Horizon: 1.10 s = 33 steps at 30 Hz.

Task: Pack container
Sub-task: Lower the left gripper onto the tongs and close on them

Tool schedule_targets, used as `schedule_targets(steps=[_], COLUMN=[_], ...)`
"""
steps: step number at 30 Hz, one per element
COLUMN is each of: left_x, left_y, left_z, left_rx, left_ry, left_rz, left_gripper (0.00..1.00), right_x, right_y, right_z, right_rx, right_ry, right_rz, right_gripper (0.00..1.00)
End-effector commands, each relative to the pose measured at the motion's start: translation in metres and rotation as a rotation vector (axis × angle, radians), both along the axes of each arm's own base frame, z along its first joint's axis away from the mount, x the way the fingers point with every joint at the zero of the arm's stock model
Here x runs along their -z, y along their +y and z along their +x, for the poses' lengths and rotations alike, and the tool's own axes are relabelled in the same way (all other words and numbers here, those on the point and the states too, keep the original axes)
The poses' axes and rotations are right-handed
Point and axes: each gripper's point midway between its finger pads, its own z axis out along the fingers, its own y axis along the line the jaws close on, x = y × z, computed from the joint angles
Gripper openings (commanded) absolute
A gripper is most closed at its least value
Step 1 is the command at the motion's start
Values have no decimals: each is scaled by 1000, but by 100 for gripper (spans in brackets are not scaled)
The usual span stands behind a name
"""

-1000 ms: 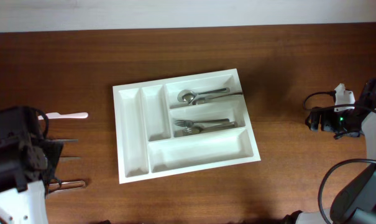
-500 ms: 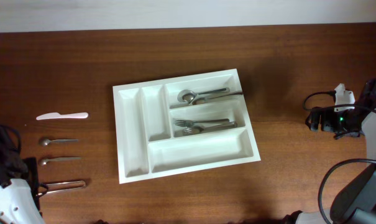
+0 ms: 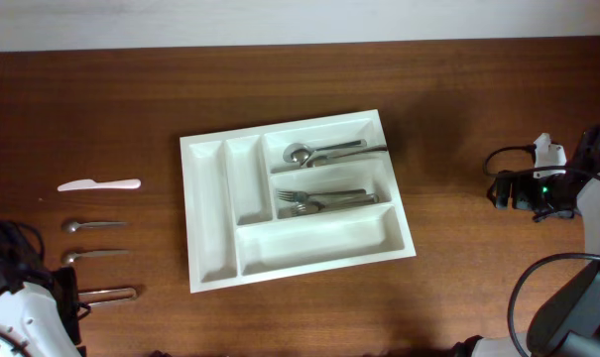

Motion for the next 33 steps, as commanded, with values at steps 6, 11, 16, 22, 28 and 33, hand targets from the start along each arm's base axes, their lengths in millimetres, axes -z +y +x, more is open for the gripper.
schedule_targets(steps=[6,11,16,22,28,33], left_x=[8,23,43,64,75,88], left_y=[22,16,13,21,43,48], left_z=[47,62,59,47,30,37], left_rx=[299,346,348,335,307,362], left_ry=[-134,-200,-188,-168,-147,-226], left_rz=[43,-1,-24,-31,-45,-114], left_gripper=[99,99,99,99,99,99], right_x=[0,0,0,0,0,0], right_y=[1,1,1,1,1,1], right_z=[0,0,0,0,0,0], right_rx=[-7,-7,-7,-7,-7,-7], right_ry=[-9,-9,-9,-9,-9,-9], right_rz=[13,13,13,13,13,13], right_gripper=[99,99,99,99,99,99])
